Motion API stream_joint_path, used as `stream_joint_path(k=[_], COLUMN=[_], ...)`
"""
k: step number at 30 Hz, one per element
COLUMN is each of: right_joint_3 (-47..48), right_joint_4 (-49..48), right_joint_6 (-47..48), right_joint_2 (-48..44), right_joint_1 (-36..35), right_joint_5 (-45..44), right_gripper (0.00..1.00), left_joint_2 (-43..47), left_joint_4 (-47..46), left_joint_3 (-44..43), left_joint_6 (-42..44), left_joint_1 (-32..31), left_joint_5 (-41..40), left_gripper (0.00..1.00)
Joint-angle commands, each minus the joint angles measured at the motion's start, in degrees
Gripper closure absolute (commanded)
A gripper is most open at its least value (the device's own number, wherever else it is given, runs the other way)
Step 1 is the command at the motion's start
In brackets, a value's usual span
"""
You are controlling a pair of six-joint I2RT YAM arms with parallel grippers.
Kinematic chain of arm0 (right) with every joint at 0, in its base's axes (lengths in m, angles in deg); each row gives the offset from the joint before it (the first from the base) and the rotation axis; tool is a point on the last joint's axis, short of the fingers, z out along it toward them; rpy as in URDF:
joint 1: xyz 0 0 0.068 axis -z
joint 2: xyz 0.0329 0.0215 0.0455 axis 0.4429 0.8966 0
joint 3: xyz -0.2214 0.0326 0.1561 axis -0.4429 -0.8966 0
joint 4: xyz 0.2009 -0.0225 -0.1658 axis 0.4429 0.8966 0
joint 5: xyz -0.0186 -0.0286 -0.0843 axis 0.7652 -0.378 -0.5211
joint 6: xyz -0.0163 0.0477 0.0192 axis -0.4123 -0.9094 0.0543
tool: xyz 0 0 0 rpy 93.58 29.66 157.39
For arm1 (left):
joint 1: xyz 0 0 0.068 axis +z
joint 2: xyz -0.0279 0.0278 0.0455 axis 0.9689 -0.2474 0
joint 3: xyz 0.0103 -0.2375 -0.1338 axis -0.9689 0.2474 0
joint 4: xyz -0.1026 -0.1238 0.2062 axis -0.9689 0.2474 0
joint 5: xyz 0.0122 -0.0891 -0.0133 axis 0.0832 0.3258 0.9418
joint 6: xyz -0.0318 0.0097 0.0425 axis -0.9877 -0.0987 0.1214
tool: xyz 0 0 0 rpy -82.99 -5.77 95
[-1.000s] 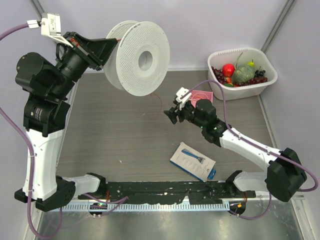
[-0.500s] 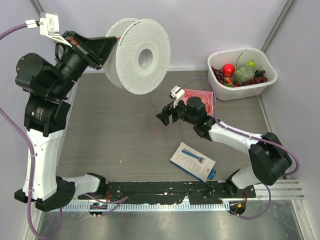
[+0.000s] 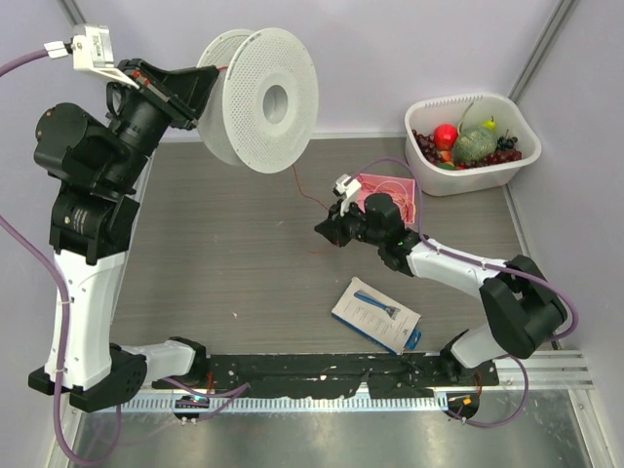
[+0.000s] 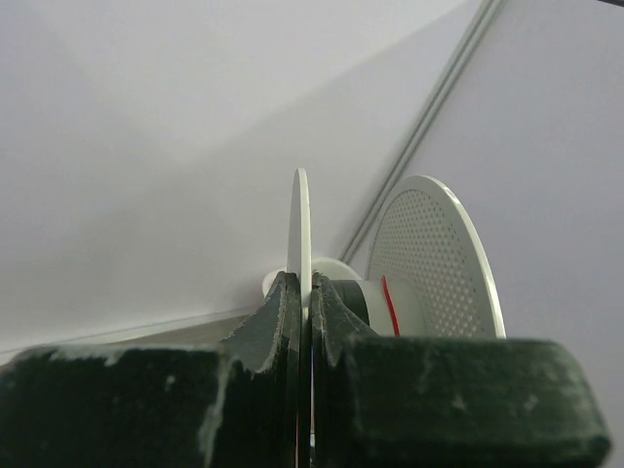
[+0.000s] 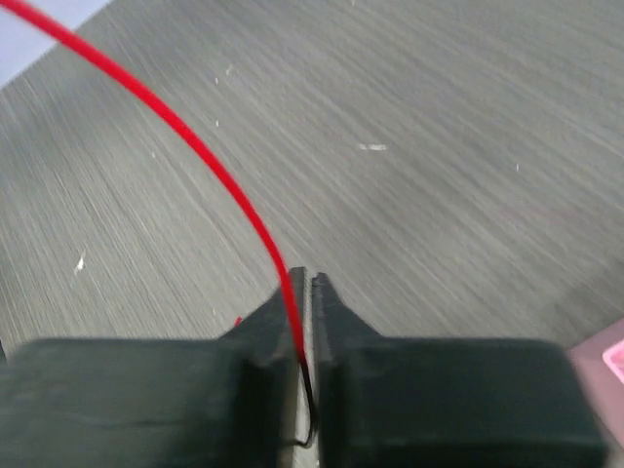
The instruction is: Wrap the cables
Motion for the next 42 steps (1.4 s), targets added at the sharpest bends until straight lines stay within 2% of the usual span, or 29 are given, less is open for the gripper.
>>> stream_joint_path(k=[1,2,10,14,18,20,24,29,35,42], right_joint_3=[-2.3,-2.2,1.3,4.9,12.0,15.8,25.7,38.7,49.7,53.5], right_joint_4=[0.0,-0.3,6.6,15.1,30.0,37.1,48.6,55.4,54.7,46.6], right_joint_6=[-1.2,-1.4,0.8,8.5,20.4,27.3,34.3,39.1,48.1,46.8], right_joint_2=[-4.0,-4.0,-5.4,-10.5,-15.5,-15.8,-13.5,-9.7,-6.4,-3.3], right_joint_1=[0.2,0.2,0.0,-2.9,-11.3,-15.8,-22.3,-22.5,-22.0,-13.5], right_joint_5=[1.2,1.5,6.5,6.5,4.9,3.9,1.6,-3.7,-13.1,-16.8], right_gripper=[0.97,0.99,0.99,0.99,0.99,0.99,0.99,0.99,0.99,0.99], left_joint_2=[1.0,1.0,0.9,2.9,3.6,3.4,3.5,5.5,9.5,16.7], left_joint_4=[-5.6,-6.0,-3.8,-3.7,-1.7,-0.6,-0.4,0.1,2.5,3.7], left_joint_3=[-0.8,-0.5,1.9,10.8,19.4,22.6,28.1,35.3,43.7,52.3], left_joint_6=[0.9,0.9,3.5,6.9,7.1,4.4,2.4,6.1,12.3,24.0], left_joint_1=[0.1,0.1,0.1,0.1,0.1,0.1,-0.9,-2.8,-4.3,-6.1], left_joint_5=[-5.6,-5.6,-12.8,-16.6,-20.8,-21.4,-19.5,-16.8,-6.3,5.0], left_gripper=[1.00,1.00,1.00,1.00,1.00,1.00,1.00,1.00,1.00,1.00])
